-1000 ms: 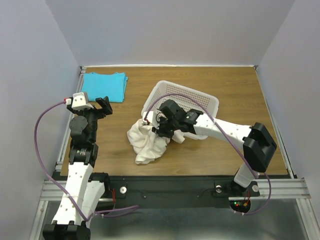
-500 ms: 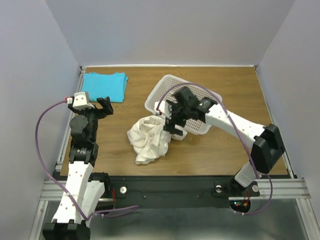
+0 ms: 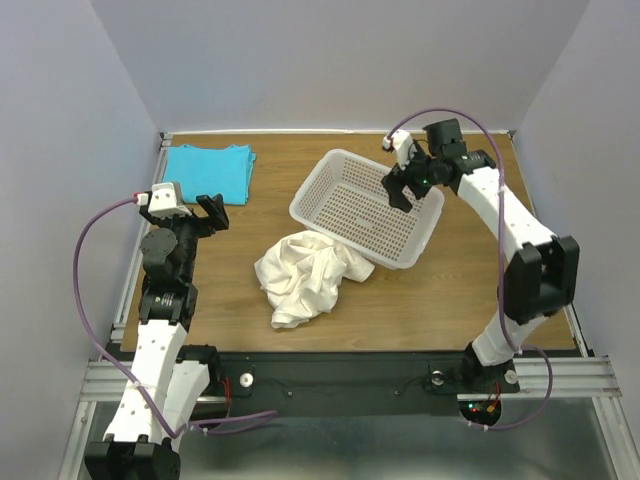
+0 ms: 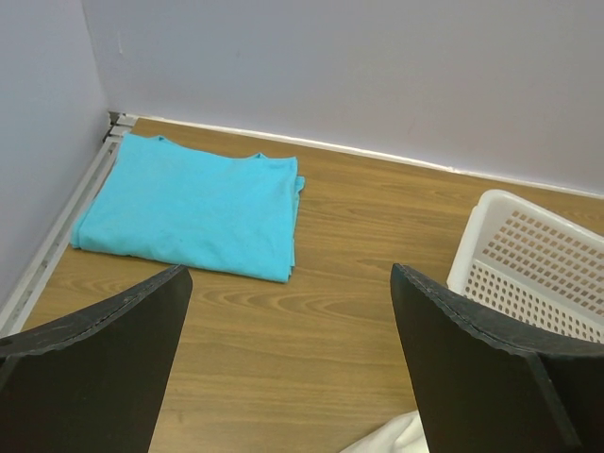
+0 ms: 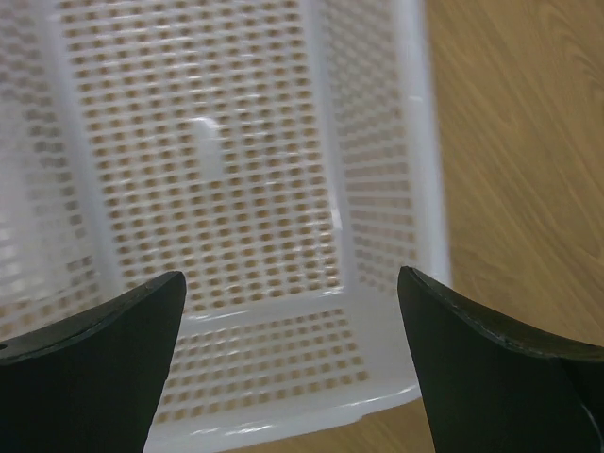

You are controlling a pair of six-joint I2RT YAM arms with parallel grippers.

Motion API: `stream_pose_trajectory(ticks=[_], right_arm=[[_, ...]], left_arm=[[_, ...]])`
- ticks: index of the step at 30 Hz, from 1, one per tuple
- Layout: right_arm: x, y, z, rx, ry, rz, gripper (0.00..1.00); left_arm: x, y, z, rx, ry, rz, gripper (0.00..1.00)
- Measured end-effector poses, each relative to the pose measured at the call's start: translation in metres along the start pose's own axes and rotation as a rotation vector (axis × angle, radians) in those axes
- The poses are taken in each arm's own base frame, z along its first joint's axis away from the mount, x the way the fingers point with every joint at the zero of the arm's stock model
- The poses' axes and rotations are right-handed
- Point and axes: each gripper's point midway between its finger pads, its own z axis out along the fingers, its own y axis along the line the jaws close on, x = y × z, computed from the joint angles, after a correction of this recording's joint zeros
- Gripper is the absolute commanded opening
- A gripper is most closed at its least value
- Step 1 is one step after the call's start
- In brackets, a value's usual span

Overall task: Fold and stack the t-shirts
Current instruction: Move the tshirt to the center of the board

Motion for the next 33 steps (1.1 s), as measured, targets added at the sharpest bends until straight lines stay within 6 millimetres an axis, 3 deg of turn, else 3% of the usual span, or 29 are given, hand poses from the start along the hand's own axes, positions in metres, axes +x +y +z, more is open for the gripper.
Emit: stream_pose_trajectory(ticks=[4, 8, 10, 13, 20, 21, 23, 26, 30, 33], right_arm=[[0.035, -0.083, 0.021, 0.117, 0.049, 0.127, 1.00], [0.069, -0.133, 0.036, 0.153, 0.072, 0.158, 0.99], [0.078, -0.137, 0.042, 0.128, 0.077, 0.153, 0.98], [0.075, -0.130, 0.055, 0.054, 0.049, 0.132, 0.93], [0.069, -0.116, 0.086, -0.070, 0.008, 0.148, 0.58], [0.073, -0.113, 0.092, -0.087, 0.013, 0.161, 0.46], [0.082, -0.109, 0.099, -0.110, 0.032, 0.184, 0.34], [0.086, -0.106, 0.101, -0.124, 0.041, 0.190, 0.19], [0.092, -0.105, 0.096, -0.133, 0.051, 0.231, 0.09], [0.099, -0.114, 0.086, -0.111, 0.051, 0.273, 0.01]], left_arm=[[0.003, -0.003, 0.001, 0.016, 0.011, -0.002, 0.99], [0.004, -0.006, 0.001, 0.033, 0.016, -0.003, 0.99], [0.005, -0.006, 0.001, 0.036, 0.020, -0.003, 0.99], [0.006, -0.007, 0.002, 0.040, 0.025, -0.003, 0.99], [0.012, -0.008, 0.004, 0.051, 0.043, -0.002, 0.99], [0.012, -0.008, 0.004, 0.051, 0.046, -0.002, 0.99], [0.014, -0.009, 0.005, 0.052, 0.050, -0.002, 0.99], [0.013, -0.009, 0.005, 0.052, 0.049, -0.002, 0.99], [0.013, -0.009, 0.005, 0.053, 0.049, -0.003, 0.99], [0.013, -0.009, 0.005, 0.053, 0.049, -0.003, 0.99]])
